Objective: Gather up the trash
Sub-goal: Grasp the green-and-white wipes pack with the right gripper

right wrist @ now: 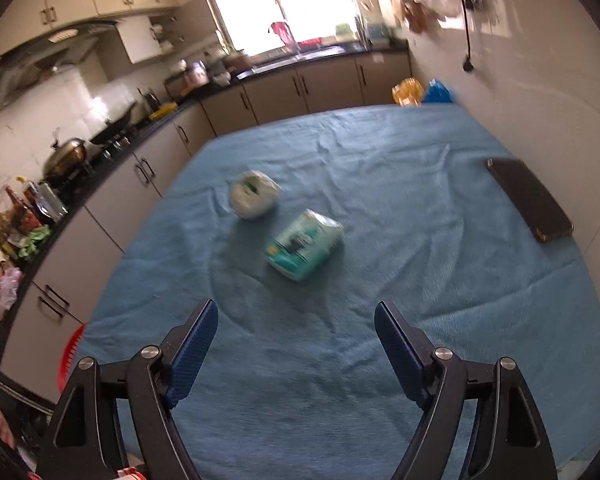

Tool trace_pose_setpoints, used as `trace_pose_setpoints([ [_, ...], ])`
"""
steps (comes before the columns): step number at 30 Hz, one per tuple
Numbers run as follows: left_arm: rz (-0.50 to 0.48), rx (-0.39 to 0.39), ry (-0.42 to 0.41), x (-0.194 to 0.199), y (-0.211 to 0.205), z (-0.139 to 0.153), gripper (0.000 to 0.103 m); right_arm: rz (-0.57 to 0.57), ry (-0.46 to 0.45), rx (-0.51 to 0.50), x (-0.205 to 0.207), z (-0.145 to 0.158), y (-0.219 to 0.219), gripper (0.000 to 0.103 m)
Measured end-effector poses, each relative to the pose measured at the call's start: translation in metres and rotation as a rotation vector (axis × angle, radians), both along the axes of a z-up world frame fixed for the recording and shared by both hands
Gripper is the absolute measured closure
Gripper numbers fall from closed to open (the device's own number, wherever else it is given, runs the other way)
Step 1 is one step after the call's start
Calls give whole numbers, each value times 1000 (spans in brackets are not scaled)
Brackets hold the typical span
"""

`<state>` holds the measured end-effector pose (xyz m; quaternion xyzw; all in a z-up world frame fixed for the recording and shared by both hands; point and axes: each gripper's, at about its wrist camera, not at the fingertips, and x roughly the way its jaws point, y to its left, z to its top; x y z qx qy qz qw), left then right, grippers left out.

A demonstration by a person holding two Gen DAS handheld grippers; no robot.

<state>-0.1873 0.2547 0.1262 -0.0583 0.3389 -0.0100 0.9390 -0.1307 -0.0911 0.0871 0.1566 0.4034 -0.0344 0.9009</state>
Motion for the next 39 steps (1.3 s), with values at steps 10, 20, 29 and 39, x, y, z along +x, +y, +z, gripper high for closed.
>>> trace_pose_setpoints([
  [10,-124,-79,81,81,-89,-18,23,-14,171,89,83,-57,-22,18],
  [20,-176,-77,146,180,-177,-33,23,-50,209,-58,145,-75,-7,14],
  [29,-246,-110,244,266,-239,-77,23,59,188,-123,116,-71,-17,46],
  [39,-308,-210,328,307,-275,-110,32,66,61,13,107,-75,-51,48],
])
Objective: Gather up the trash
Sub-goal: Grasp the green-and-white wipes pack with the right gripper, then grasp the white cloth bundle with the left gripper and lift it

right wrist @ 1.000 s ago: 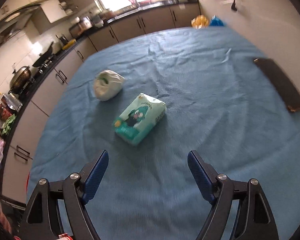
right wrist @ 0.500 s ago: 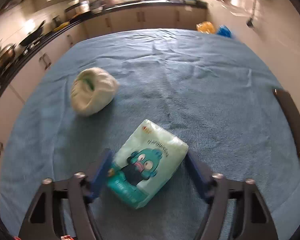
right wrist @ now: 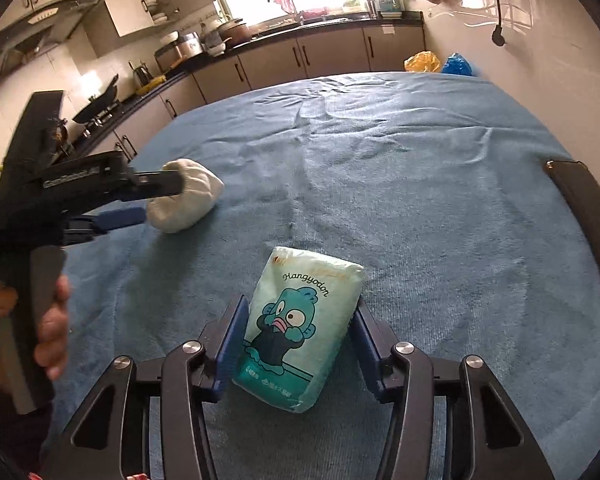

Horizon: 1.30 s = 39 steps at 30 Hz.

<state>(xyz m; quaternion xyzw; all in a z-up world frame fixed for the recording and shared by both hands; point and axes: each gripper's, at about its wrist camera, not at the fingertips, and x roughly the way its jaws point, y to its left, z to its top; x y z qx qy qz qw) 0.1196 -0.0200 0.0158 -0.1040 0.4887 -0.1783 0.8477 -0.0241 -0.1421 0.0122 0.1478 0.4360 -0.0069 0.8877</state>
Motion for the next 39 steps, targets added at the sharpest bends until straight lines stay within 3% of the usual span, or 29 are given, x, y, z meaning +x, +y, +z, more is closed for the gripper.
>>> trace_pose_setpoints([
  [1,-15,13,-1,0,-5,-2,52,1,-2,9,0,0,-1,50],
  [2,-31,19,9,-1,-9,-4,61,2,-4,17,0,0,-2,50],
  [5,-21,44,-17,-10,-14,-1,67,9,-9,23,0,-1,-2,59],
  [9,-7,46,-19,-33,-9,14,68,19,-17,39,1,-1,-3,68],
  [17,63,0,-22,-104,39,45,67,34,-41,39,-4,1,-1,71],
  [20,130,-6,-44,-133,64,50,67,33,-23,63,-1,-2,-3,65],
  [25,228,-32,-61,-173,107,57,67,60,-21,50,0,-2,2,44],
  [32,331,56,-102,-221,160,61,66,77,55,-178,1,1,40,43],
  [39,403,60,-120,-255,209,56,66,107,80,-219,-5,6,66,67],
])
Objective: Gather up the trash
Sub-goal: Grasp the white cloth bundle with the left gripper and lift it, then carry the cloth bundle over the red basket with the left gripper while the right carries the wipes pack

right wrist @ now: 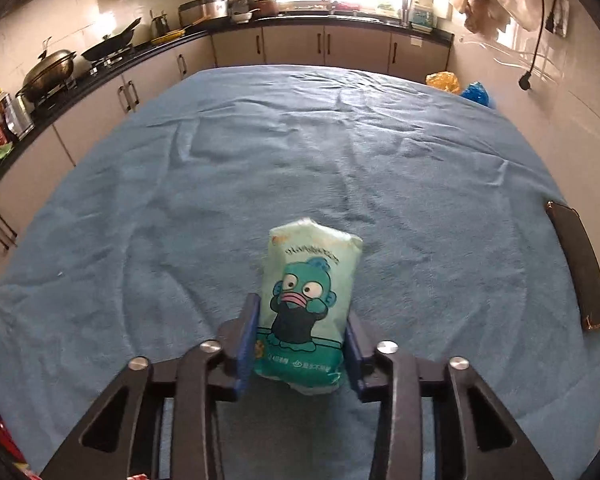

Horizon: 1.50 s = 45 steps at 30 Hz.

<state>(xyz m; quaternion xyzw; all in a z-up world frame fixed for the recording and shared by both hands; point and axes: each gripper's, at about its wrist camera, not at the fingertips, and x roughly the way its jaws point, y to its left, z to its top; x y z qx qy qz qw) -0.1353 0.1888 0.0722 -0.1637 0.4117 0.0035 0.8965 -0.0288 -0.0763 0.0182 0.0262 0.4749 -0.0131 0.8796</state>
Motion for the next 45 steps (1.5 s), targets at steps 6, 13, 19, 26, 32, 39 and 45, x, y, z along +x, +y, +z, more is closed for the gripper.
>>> trace_pose_setpoints([
  [6,41,-19,-11,-19,26,-2,66,42,-14,36,-16,7,22,70],
  [13,67,-16,-24,-31,34,1,66,97,-47,157,-34,27,50,69],
  [19,86,14,-36,-38,38,5,66,186,-68,222,-43,42,85,69],
  [26,148,39,-42,-50,58,7,66,314,-70,251,-43,48,135,69],
  [32,211,40,-30,-63,85,3,66,411,-64,260,-41,47,179,69],
  [39,278,95,-15,-75,109,-3,66,508,-68,285,-43,49,226,68],
  [45,298,152,9,-79,117,-12,66,585,-55,308,-43,46,263,68],
])
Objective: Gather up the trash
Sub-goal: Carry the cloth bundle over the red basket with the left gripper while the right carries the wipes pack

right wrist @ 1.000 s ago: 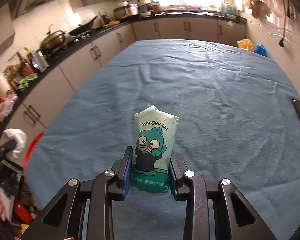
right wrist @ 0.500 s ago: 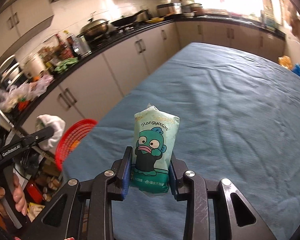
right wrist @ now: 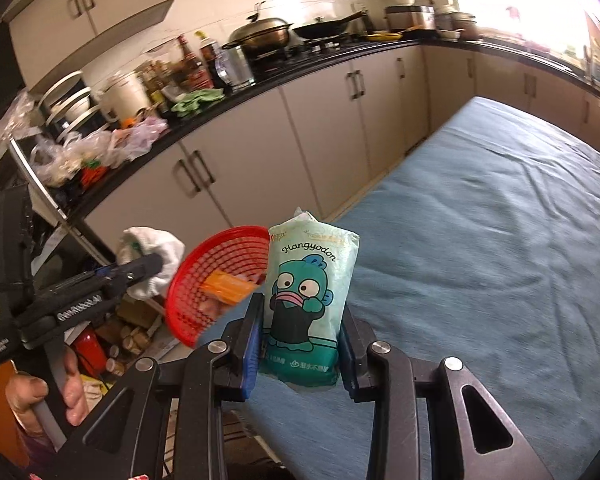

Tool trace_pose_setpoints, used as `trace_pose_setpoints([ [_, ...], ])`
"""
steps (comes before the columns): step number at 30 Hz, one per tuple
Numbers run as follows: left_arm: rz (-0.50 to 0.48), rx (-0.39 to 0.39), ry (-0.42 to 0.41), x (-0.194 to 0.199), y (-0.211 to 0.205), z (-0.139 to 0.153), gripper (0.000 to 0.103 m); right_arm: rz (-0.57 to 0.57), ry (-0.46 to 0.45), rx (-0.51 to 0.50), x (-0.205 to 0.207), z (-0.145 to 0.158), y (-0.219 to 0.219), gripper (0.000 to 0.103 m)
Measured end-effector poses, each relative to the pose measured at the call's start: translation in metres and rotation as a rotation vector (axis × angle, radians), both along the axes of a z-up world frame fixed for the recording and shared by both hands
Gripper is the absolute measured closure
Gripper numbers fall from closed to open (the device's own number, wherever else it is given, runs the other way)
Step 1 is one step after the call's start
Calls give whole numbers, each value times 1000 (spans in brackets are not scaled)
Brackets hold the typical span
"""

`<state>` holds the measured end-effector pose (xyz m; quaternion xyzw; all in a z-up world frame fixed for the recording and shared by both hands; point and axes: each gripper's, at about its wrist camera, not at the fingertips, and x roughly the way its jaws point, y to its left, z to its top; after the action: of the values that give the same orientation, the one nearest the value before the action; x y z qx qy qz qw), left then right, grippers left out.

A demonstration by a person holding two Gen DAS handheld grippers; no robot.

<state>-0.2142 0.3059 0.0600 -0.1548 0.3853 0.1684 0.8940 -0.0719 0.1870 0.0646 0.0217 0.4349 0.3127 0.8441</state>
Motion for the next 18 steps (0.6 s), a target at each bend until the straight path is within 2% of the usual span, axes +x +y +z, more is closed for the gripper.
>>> trace_pose_setpoints([
  [8,55,27,27,-6,18,-12,66,83,-1,-20,0,-2,43,68],
  [13,99,97,45,-10,23,-16,66,121,-7,-30,0,-2,59,68],
  [18,117,130,53,-12,27,-20,66,142,-7,-34,0,-3,73,68],
])
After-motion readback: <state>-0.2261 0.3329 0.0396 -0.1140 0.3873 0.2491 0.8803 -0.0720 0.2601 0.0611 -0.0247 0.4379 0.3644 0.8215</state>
